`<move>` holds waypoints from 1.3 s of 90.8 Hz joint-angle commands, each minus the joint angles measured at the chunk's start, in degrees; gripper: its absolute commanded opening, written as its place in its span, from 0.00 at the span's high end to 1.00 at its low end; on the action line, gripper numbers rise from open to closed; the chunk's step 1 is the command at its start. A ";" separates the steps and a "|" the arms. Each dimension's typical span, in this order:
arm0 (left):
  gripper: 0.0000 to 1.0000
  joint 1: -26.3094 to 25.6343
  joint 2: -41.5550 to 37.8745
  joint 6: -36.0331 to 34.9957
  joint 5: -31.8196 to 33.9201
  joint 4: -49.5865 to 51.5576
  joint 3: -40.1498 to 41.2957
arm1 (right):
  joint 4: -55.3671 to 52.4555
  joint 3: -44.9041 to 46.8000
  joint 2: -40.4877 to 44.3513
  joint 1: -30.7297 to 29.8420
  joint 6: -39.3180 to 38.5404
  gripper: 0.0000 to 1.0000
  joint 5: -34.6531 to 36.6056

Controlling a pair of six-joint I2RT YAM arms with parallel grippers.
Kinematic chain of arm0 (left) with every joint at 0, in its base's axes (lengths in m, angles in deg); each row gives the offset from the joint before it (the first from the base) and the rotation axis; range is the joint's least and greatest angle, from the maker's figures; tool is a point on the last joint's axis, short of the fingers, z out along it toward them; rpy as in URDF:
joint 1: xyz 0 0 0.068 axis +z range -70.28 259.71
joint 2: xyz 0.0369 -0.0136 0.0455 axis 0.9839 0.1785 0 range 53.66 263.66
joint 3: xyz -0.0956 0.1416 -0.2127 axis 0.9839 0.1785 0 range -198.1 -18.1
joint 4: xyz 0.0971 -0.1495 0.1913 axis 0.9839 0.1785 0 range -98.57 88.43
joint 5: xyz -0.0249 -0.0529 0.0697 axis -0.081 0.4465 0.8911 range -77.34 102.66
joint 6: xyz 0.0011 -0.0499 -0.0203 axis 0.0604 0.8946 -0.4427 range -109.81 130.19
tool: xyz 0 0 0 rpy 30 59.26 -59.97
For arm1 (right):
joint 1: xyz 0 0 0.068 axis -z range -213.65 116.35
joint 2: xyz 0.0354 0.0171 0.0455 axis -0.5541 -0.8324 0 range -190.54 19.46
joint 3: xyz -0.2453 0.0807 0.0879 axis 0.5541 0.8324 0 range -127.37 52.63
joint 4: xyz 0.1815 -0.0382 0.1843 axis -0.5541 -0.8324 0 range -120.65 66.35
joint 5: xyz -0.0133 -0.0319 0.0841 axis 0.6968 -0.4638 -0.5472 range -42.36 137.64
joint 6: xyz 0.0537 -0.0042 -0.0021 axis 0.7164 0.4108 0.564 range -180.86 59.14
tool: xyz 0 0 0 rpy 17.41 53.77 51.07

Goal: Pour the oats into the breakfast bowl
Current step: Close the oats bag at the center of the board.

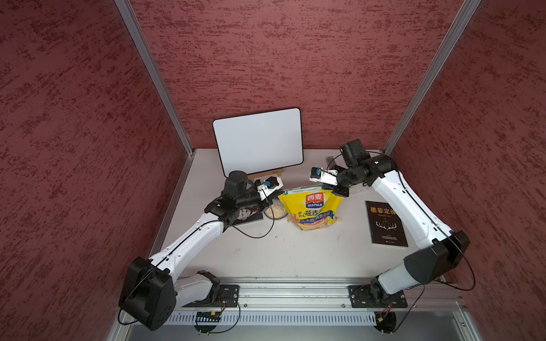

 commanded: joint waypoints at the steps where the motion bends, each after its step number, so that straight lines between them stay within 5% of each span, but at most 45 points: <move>1: 1.00 0.54 -1.97 0.56 -0.58 -3.38 -0.83 | 0.02 0.97 2.93 2.30 -0.18 0.93 1.74; 3: 1.00 0.50 -1.97 0.56 -0.60 -3.37 -0.72 | -0.06 1.05 3.20 2.49 -0.13 1.00 1.49; 12: 1.00 0.51 -1.97 0.55 -0.51 -3.40 -0.85 | -0.15 1.49 4.28 3.65 0.12 1.00 1.65; 22: 1.00 0.58 -1.92 0.49 -0.51 -3.29 -0.89 | 0.14 2.80 5.74 4.98 0.18 0.83 2.14; 28: 1.00 0.58 -1.89 0.46 -0.36 -3.20 -0.87 | -0.54 3.07 7.08 5.89 0.11 1.00 1.47; 37: 1.00 0.60 -1.89 0.43 -0.34 -3.27 -0.80 | 0.26 3.83 8.34 6.99 0.11 1.00 1.57; 43: 1.00 0.67 -1.80 0.47 -0.36 -3.41 -0.84 | 0.85 4.86 9.28 7.57 0.03 0.89 2.38; 48: 1.00 0.67 -1.78 0.47 -0.35 -3.28 -0.89 | 0.25 5.00 9.48 8.16 -0.22 1.00 2.49; 57: 1.00 0.75 -1.79 0.37 -0.35 -3.28 -0.88 | 0.06 5.14 10.10 9.04 0.21 1.00 2.07; 63: 1.00 0.84 -1.80 0.36 -0.31 -3.28 -0.92 | 0.27 5.47 10.48 9.67 0.25 0.84 2.40; 72: 1.00 0.98 -1.80 0.34 -0.36 -3.28 -0.89 | -0.28 5.65 10.92 9.93 -0.12 1.00 1.92; 90: 1.00 1.21 -1.72 0.34 -0.43 -3.37 -0.82 | 0.39 6.22 11.92 10.70 -0.12 0.92 2.27; 100: 1.00 1.28 -1.70 0.35 -0.40 -3.43 -0.84 | 0.00 6.27 12.35 11.05 -0.15 1.00 2.15; 106: 1.00 1.44 -1.67 0.45 -0.40 -3.58 -0.68 | 0.52 6.65 12.59 11.23 -0.04 0.92 2.65; 118: 0.72 1.46 -0.79 0.43 -1.73 -3.77 -0.89 | 0.89 6.76 13.46 11.30 0.09 0.93 0.58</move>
